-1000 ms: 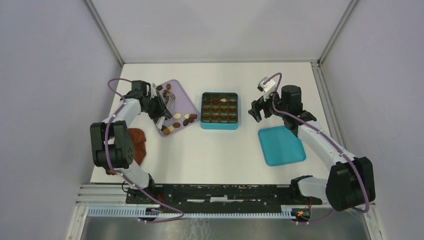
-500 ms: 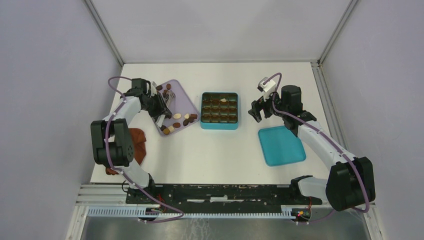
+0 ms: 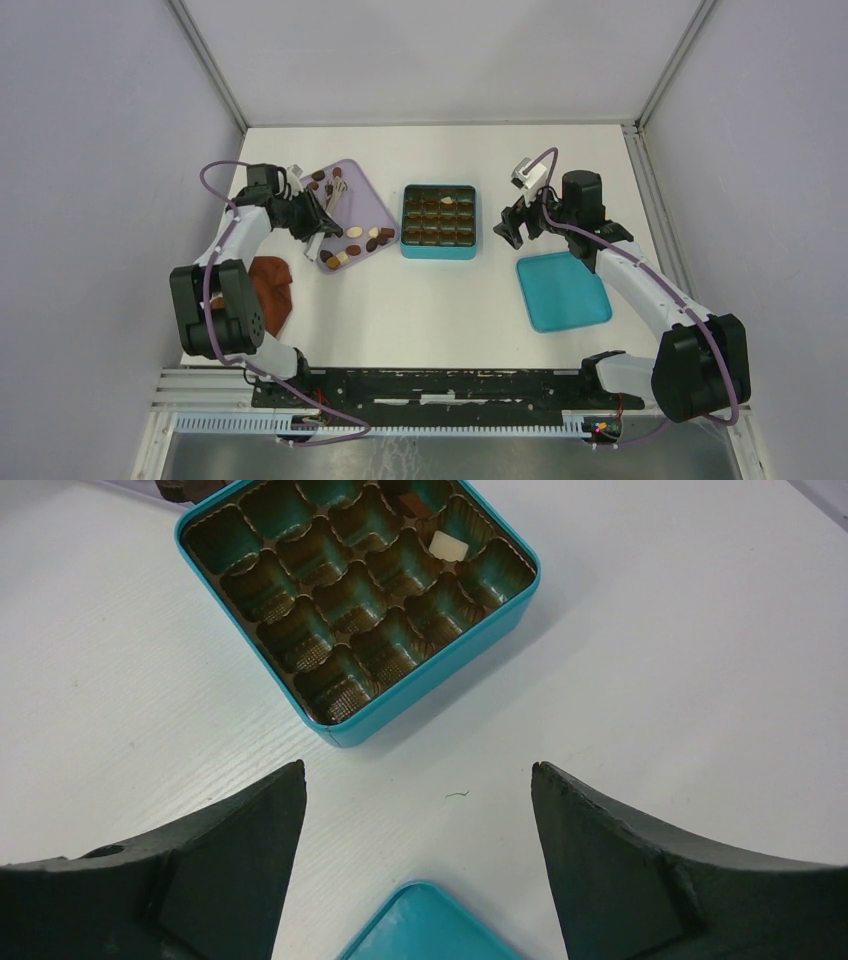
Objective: Pack the chocolate
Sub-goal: Pick up the fake chocolate from the plate, then place the fake chocolate in the packing box.
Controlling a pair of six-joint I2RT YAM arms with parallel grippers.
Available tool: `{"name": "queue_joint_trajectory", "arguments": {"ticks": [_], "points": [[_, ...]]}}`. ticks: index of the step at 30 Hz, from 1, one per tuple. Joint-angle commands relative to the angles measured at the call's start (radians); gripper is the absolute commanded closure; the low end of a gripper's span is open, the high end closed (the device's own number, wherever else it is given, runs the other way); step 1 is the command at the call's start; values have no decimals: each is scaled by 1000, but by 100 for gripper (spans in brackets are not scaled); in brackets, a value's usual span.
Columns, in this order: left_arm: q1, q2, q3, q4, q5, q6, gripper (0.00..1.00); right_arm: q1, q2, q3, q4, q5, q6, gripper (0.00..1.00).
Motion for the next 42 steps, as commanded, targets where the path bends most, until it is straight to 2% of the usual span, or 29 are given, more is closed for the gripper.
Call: {"name": "queue_joint_trajectory", "arguments": {"ticks": [1,12,17,24,28,34,42], "points": [[19,-109,-54,75,142,8,98,-3,1,55,-15,-63,-38,12],[18,-318,-278,250,399,-119,98,-10,8,60,-28,-92,-48,12],[-30,-421,-359,340,437,-197,98,-11,10,60,-30,-94,-51,12],[-281,-497,-420,474,254,-337,98,-18,18,59,-33,-89,-60,12],[-416,-469,-402,512,104,-378,98,-23,19,61,-32,-79,-57,12],[-570,-332,-297,520,-53,-384,98,-28,17,63,-30,-60,-51,12],[-738,-89,-58,383,-267,-309,98,-36,11,63,-31,-63,-50,12]]}}
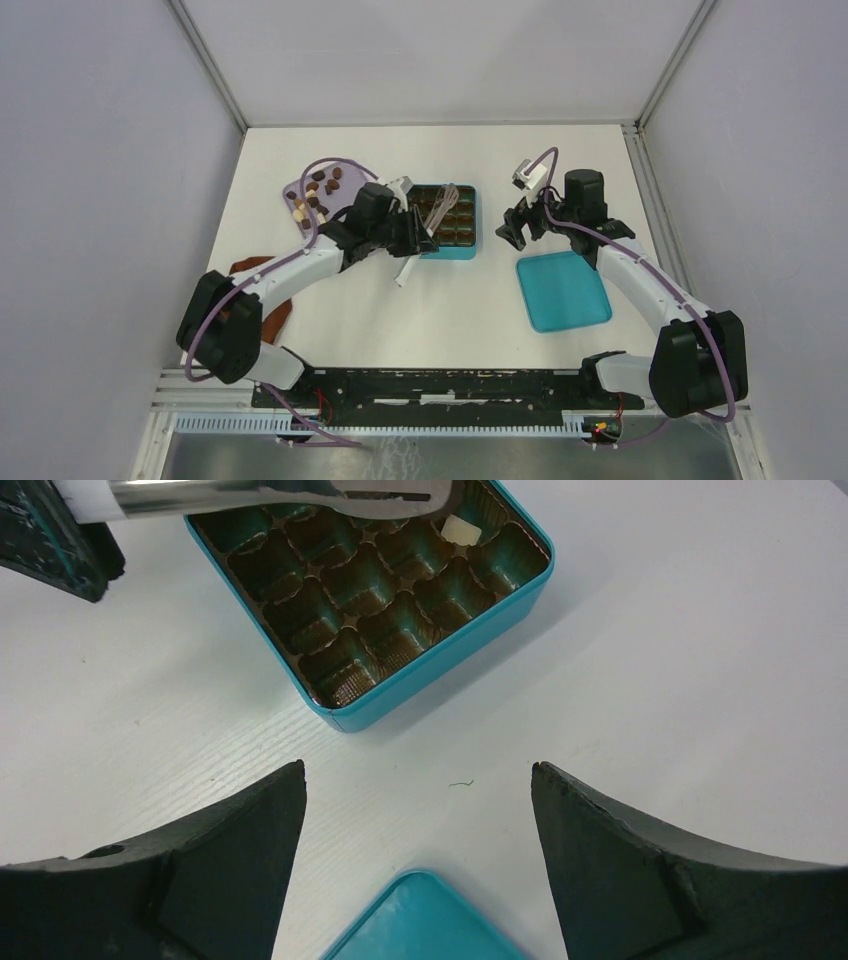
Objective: Pack the chocolate
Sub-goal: Place the fake chocolate in the packing box.
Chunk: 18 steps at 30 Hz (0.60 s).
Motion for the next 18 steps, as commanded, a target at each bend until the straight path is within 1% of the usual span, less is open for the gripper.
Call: {"name": "queue_joint_trajectory", "arguments": {"ticks": [1,5,10,18], "points": [[-66,92,156,-37,-151,47,98,-9,-8,48,18,3,-1,12],[-109,204,268,-118,-229,78,98,-11,-8,48,18,0,-1,12],[-142,280,362,-198,-313,106,97,-18,-10,48,17,-6,-1,12],[-152,346,426,-249,-330,129,95,-23,-10,48,18,-12,2,12]]}}
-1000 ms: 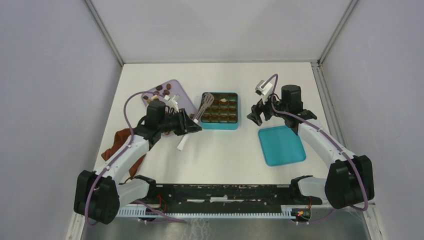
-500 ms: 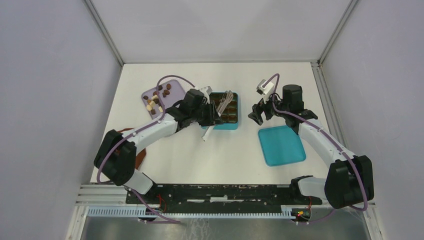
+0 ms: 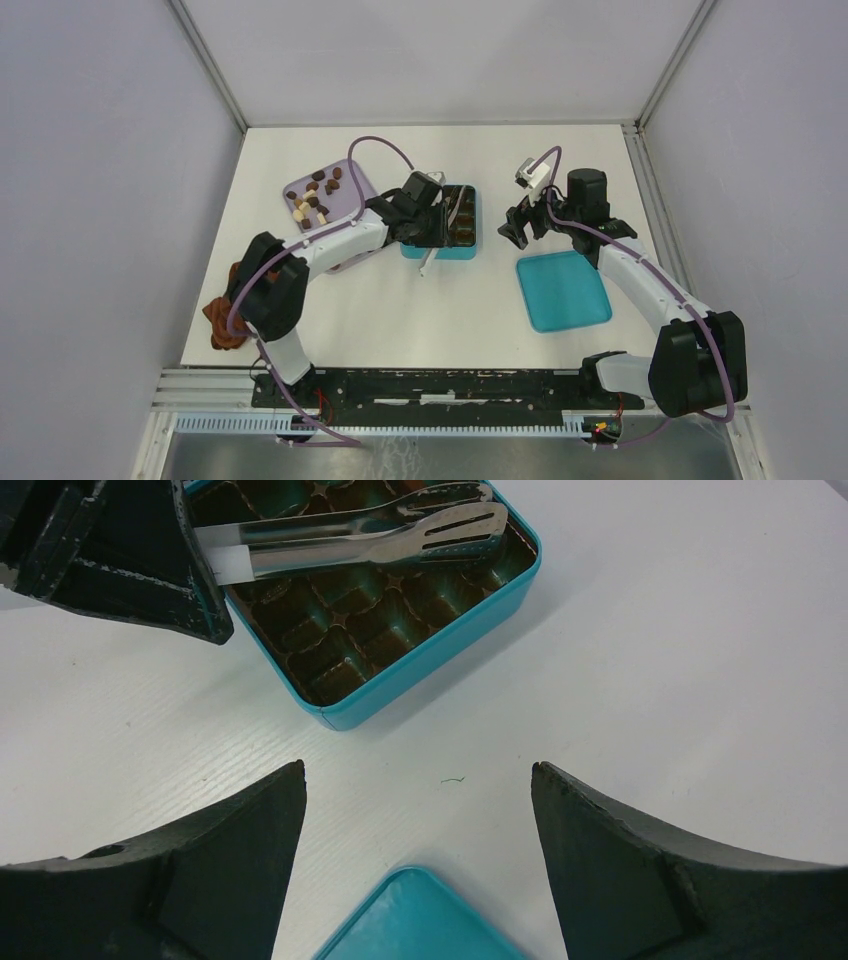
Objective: Pack the chocolate
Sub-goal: Place the fake chocolate in the packing box.
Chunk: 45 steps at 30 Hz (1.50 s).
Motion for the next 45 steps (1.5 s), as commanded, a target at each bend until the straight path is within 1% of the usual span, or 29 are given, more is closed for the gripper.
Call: {"name": "queue_joint_trajectory", "arguments": {"ticks": [1,2,6,10,17,25,30,35,38,40,43,45], "points": [[-9,24,68,-9,-35,53,94,-4,-10,46,18,-12,2,12],[-9,29,73,-11,-34,54,93,-7,-10,46,18,-14,2,12],[-9,48,94,-20,-29,58,83,-5,-10,45,19,-18,4,12],[-10,65,110,-28,-15,61,78,-8,-9,45,20,-21,4,12],[-10,56,110,-31,-11,60,65,-11,-8,44,20,-23,3,12],[-11,40,114,-24,-2,57,58,-18,-5,43,19,-28,5,12],[-10,13,113,-17,-10,54,58,-23,0,42,18,-33,9,12],[-10,-102,72,22,-11,48,66,-28,-3,40,9,-67,-18,12],[-10,-198,-1,70,19,30,66,-31,1,40,0,-110,-33,12],[-10,-276,-76,98,19,15,66,-33,1,40,-7,-138,-47,12],[-10,-406,-198,107,-22,4,66,-35,-2,39,-14,-166,-64,12],[-8,-483,-262,77,-57,3,65,-35,-5,35,-13,-179,-70,12]]}}
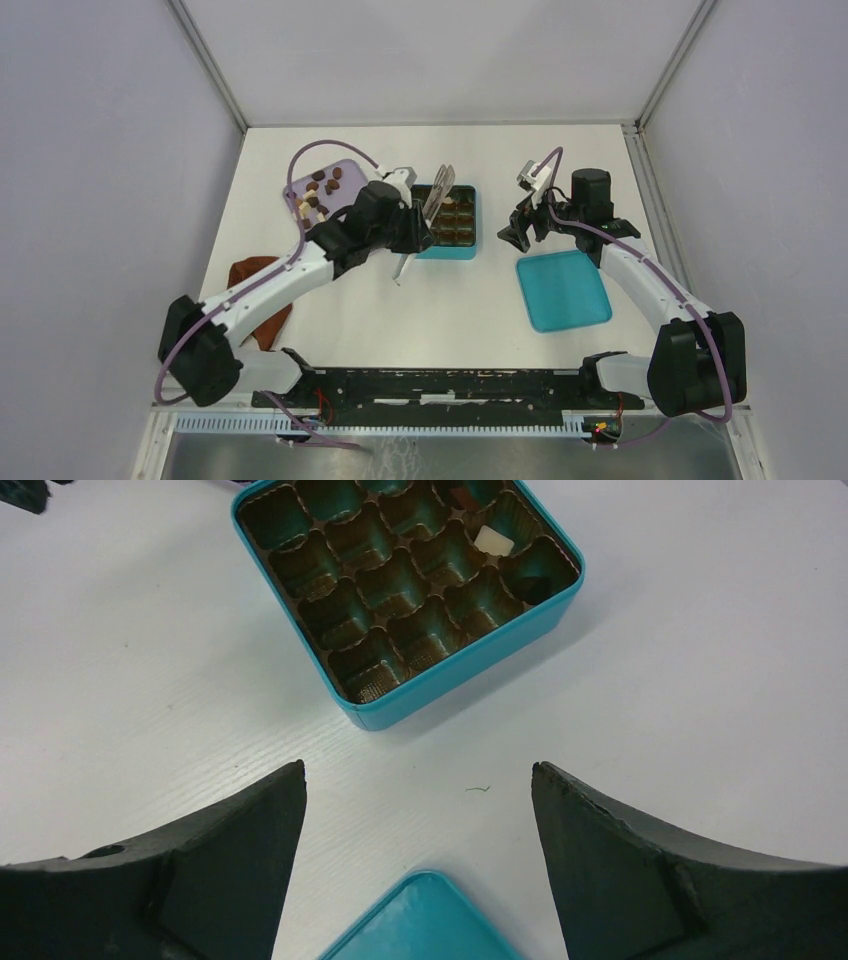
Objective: Pack the chocolate
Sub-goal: Place the fake chocolate in the packing box, then pick up the fake chocolate from the plate.
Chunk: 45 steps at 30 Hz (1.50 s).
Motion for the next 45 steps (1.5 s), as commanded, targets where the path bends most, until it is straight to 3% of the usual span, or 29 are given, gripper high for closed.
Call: {"name": "queue_joint_trajectory", "arguments": {"ticks": [1,11,16,21,31,45], "points": [[-3,-170,-128,-3,-68,-15,65,-5,-6,33,6,-70,-35,12],[4,-472,-245,-359,-261,-81,63,-4,5,30,2,-85,-42,12],[17,-530,-257,-467,-311,-92,60,-5,5,31,-2,-97,-44,12],[93,-476,-197,-514,-252,-14,59,-6,1,34,-6,-102,-49,12],[428,-283,-99,-552,32,242,60,-4,-4,37,-11,-107,-55,12],[470,-65,17,-609,-44,353,59,-5,1,39,-19,-115,-61,11]]}}
